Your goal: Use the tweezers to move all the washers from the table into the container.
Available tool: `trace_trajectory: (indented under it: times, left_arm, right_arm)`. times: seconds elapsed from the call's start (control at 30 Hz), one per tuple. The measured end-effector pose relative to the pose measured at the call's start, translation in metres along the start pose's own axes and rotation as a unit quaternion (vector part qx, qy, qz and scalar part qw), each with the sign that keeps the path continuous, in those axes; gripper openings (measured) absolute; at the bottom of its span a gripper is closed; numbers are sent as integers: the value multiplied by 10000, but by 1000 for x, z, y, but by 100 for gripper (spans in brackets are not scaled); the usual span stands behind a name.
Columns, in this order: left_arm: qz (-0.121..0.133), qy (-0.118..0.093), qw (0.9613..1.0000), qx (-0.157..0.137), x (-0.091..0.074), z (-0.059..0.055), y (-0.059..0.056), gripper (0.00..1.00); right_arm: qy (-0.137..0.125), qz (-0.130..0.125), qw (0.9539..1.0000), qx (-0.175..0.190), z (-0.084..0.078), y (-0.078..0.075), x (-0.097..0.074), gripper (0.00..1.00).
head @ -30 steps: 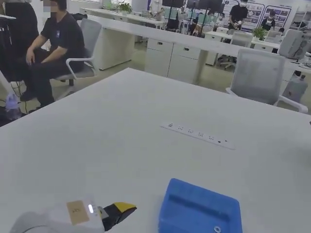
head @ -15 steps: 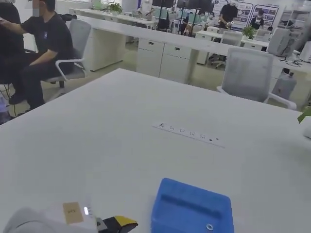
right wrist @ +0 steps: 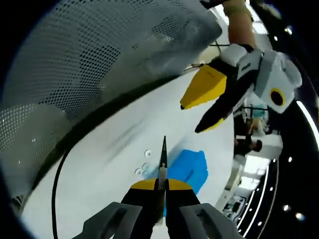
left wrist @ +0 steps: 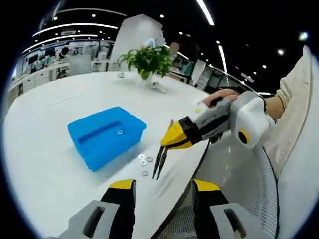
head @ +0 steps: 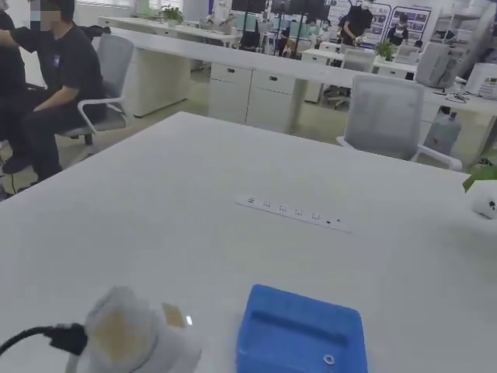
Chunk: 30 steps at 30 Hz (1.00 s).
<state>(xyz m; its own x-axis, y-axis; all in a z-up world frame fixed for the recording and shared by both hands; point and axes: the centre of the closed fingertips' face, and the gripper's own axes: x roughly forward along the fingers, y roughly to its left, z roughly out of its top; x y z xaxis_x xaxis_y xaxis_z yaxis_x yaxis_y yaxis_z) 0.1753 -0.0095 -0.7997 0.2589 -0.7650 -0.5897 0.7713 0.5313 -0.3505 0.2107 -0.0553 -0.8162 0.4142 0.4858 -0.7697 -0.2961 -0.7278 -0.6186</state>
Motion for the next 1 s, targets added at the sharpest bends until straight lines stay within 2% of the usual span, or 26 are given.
trace_trajectory:
  times: [0.03, 0.07, 0.13, 0.2, 0.27, 0.33, 0.37, 0.43, 0.5, 0.6, 0.63, 0.7, 0.77, 0.8, 0.87, 0.9, 0.93, 0.97, 1.0]
  left_arm:
    - [-96, 145, 9998, -8, 5, -1, -1, 45]
    - [-148, 344, 9991, 175, 12, -1, 0, 44]
    - [-37, 653, 9964, 537, 23, -1, 7, 41]
    - [23, 827, 9935, 783, 32, 1, 13, 39]
    - [-44, 863, 9938, 700, 39, 5, 13, 38]
    - [-202, 914, 9944, 494, 47, 8, 14, 35]
    - [-341, 972, 9943, 277, 51, 11, 13, 34]
    - [-401, 1048, 9935, 179, 56, 15, 14, 31]
    - [-384, 1117, 9927, 241, 58, 18, 17, 24]
    - [-397, 1274, 9896, 533, 58, 17, 17, 10]
    - [-453, 1315, 9883, 618, 58, 16, 15, 7]
    - [-427, 1305, 9885, 635, 60, 16, 14, 7]
    - [-312, 1245, 9864, 1027, 61, 16, 19, 5]
    - [-258, 1216, 9857, 1139, 61, 15, 18, 4]
    - [-144, 1106, 9853, 1292, 60, 17, 19, 3]
    - [-116, 1178, 9839, 1335, 59, 13, 18, 2]
    - [-10, 1189, 9806, 1556, 58, 12, 23, 2]
    - [76, 1171, 9794, 1646, 57, 12, 25, 2]
    - [88, 1146, 9795, 1652, 55, 11, 26, 2]
  right_arm:
    - [7, -22, 9998, -191, 0, -1, 1, 2]
    - [0, -57, 9992, -387, -1, -3, 2, 2]
    - [-21, -81, 9990, -440, -3, -5, 2, 2]
    - [14, -174, 9976, -667, -5, -11, 2, 2]
    - [42, -233, 9965, -806, -6, -11, 3, 2]
    - [50, -260, 9956, -900, -5, -13, 3, 2]
    - [67, -257, 9938, -1084, -4, -14, 3, 2]
    - [104, -235, 9916, -1270, -4, -14, 4, 2]
    - [71, -251, 9904, -1355, -2, -13, 4, 2]
    - [41, -278, 9895, -1416, -2, -12, 2, 2]
    - [21, -293, 9898, -1391, -3, -12, 2, 2]
    - [-14, -316, 9898, -1391, -3, -11, 2, 2]
    - [-97, -314, 9918, -1234, -2, -9, 2, 2]
    - [-193, -247, 9956, -888, -2, -6, 3, 2]
    - [-341, -87, 9991, -256, -3, -3, 2, 4]
    - [-445, -60, 9990, -47, -1, -3, 1, 5]
    - [-581, -107, 9979, 261, 0, -6, -1, 5]
    - [-628, -81, 9969, 465, 1, -6, -1, 5]
    - [-792, -42, 9928, 894, 4, -7, -4, 7]
